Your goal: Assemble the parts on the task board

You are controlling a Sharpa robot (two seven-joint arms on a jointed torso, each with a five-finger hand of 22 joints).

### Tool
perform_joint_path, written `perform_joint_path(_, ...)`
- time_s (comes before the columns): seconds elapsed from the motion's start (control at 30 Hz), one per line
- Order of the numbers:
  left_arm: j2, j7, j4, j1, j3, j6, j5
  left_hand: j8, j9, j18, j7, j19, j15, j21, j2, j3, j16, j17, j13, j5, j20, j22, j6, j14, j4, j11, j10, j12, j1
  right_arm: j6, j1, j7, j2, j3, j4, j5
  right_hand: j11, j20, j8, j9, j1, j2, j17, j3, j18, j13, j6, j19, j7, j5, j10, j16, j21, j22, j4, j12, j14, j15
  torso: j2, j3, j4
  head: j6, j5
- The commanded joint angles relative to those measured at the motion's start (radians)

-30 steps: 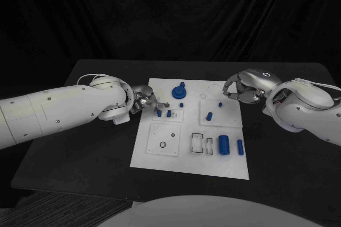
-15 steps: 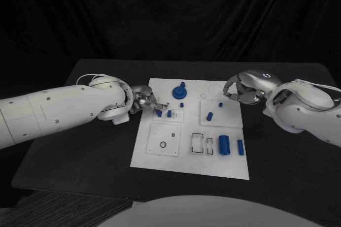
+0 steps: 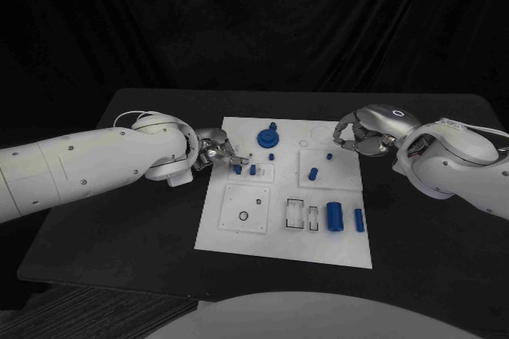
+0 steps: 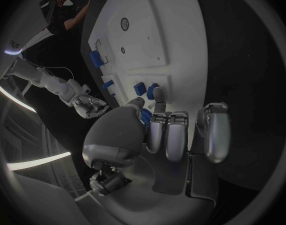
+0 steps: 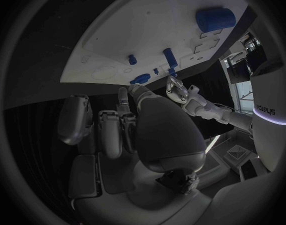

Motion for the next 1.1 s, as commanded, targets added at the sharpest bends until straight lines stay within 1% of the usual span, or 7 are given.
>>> perform_joint_path(0.03, 0.000, 0.013, 0.004, -0.002, 0.001, 0.008, 0.001, -0.006, -0.003, 0.014, -0.006, 0.000, -0.007, -0.002, -0.005, 0.010, 0.003, 0.263, 0.262, 0.031, -0.004, 0.206, -0.003, 0.102, -0.003, -0.009, 0.106, 0.000, 0.018, -0.002, -0.002, -0.016, -0.001, 0.001, 0.000, -0.002, -0.003, -0.001, 0.003, 0.000, 0.010, -0.001, 0.210, 0.008, 0.014, 0.263, 0.002, -0.006, 0.001, 0.006, 0.105, -0.006, -0.004, 0.161, 0.000, 0.004, 0.089, -0.004, 0.000, -0.0003, 0.0002, 0.000, 0.000)
perform_joint_path(0.07, 0.000, 0.013, 0.004, -0.002, 0.001, 0.008, 0.001, -0.008, -0.004, 0.014, -0.007, 0.000, -0.008, -0.002, -0.010, 0.022, 0.003, 0.263, 0.262, 0.065, -0.005, 0.206, -0.006, 0.102, -0.016, -0.011, 0.106, 0.000, 0.039, -0.002, -0.002, -0.016, -0.001, 0.001, 0.000, -0.002, -0.003, -0.001, 0.003, 0.000, 0.010, -0.001, 0.210, 0.008, 0.014, 0.263, 0.002, -0.006, 0.001, 0.006, 0.105, -0.006, -0.004, 0.161, 0.000, 0.004, 0.089, -0.004, 0.000, -0.0003, 0.0003, 0.000, 0.000)
perform_joint_path(0.27, 0.001, 0.014, 0.004, -0.002, 0.001, 0.014, 0.001, -0.015, -0.011, 0.014, -0.011, -0.002, -0.011, -0.004, -0.034, 0.074, 0.003, 0.263, 0.262, 0.122, -0.008, 0.205, -0.010, 0.102, -0.047, -0.014, 0.106, 0.000, 0.094, -0.002, -0.002, -0.016, 0.000, 0.001, -0.001, -0.002, -0.003, -0.001, 0.003, 0.000, 0.010, -0.001, 0.210, 0.008, 0.014, 0.263, 0.002, -0.006, 0.001, 0.006, 0.105, -0.006, -0.004, 0.161, 0.000, 0.004, 0.089, -0.004, 0.000, -0.0002, 0.0000, 0.000, 0.003)
perform_joint_path(0.47, 0.003, 0.011, 0.003, -0.002, 0.001, 0.023, 0.001, -0.019, -0.016, 0.014, -0.012, -0.003, -0.013, -0.005, -0.061, 0.140, 0.003, 0.263, 0.262, 0.136, -0.010, 0.205, -0.014, 0.102, -0.079, -0.015, 0.106, 0.000, 0.132, -0.001, -0.002, -0.017, 0.001, 0.001, -0.002, -0.002, -0.003, -0.001, 0.003, 0.000, 0.010, -0.002, 0.210, 0.010, 0.014, 0.263, 0.002, -0.005, 0.002, 0.007, 0.105, -0.005, -0.003, 0.161, -0.002, 0.004, 0.089, -0.004, 0.000, -0.0001, -0.0003, 0.000, 0.003)
perform_joint_path(0.5, 0.003, 0.011, 0.003, -0.002, 0.001, 0.025, 0.001, -0.021, -0.017, 0.015, -0.011, -0.003, -0.012, -0.006, -0.073, 0.174, 0.003, 0.263, 0.262, 0.124, -0.010, 0.205, -0.014, 0.102, -0.085, -0.015, 0.106, 0.000, 0.134, -0.001, -0.002, -0.017, 0.001, 0.001, -0.002, -0.002, -0.003, -0.001, 0.003, 0.000, 0.010, -0.002, 0.210, 0.010, 0.014, 0.263, 0.002, -0.005, 0.002, 0.008, 0.105, -0.005, -0.003, 0.161, -0.002, 0.004, 0.089, -0.004, 0.000, -0.0002, -0.0003, 0.000, 0.003)
perform_joint_path(0.63, 0.004, 0.010, 0.002, -0.002, 0.001, 0.028, 0.001, -0.020, -0.018, 0.014, -0.011, -0.003, -0.012, -0.006, -0.091, 0.215, 0.003, 0.263, 0.262, 0.127, -0.010, 0.205, -0.013, 0.102, -0.092, -0.015, 0.106, 0.000, 0.130, -0.001, -0.002, -0.018, 0.001, 0.001, -0.003, -0.002, -0.003, -0.001, 0.003, 0.000, 0.010, -0.002, 0.210, 0.010, 0.014, 0.263, 0.002, -0.005, 0.002, 0.008, 0.105, -0.005, -0.003, 0.161, -0.002, 0.004, 0.089, -0.004, 0.000, -0.0003, 0.0001, 0.000, 0.003)
perform_joint_path(1.1, 0.004, 0.011, 0.005, -0.002, 0.001, -0.001, 0.001, -0.018, -0.017, 0.015, -0.010, -0.004, -0.012, -0.007, -0.110, 0.267, 0.003, 0.263, 0.262, 0.127, -0.010, 0.205, -0.012, 0.102, -0.107, -0.015, 0.106, 0.000, 0.123, 0.000, -0.002, -0.019, 0.002, 0.001, -0.003, -0.002, -0.003, -0.001, 0.003, 0.000, 0.010, -0.002, 0.210, 0.010, 0.014, 0.263, 0.002, -0.005, 0.002, 0.008, 0.105, -0.005, -0.003, 0.161, -0.002, 0.004, 0.089, -0.004, 0.001, -0.0002, -0.0003, 0.000, 0.004)
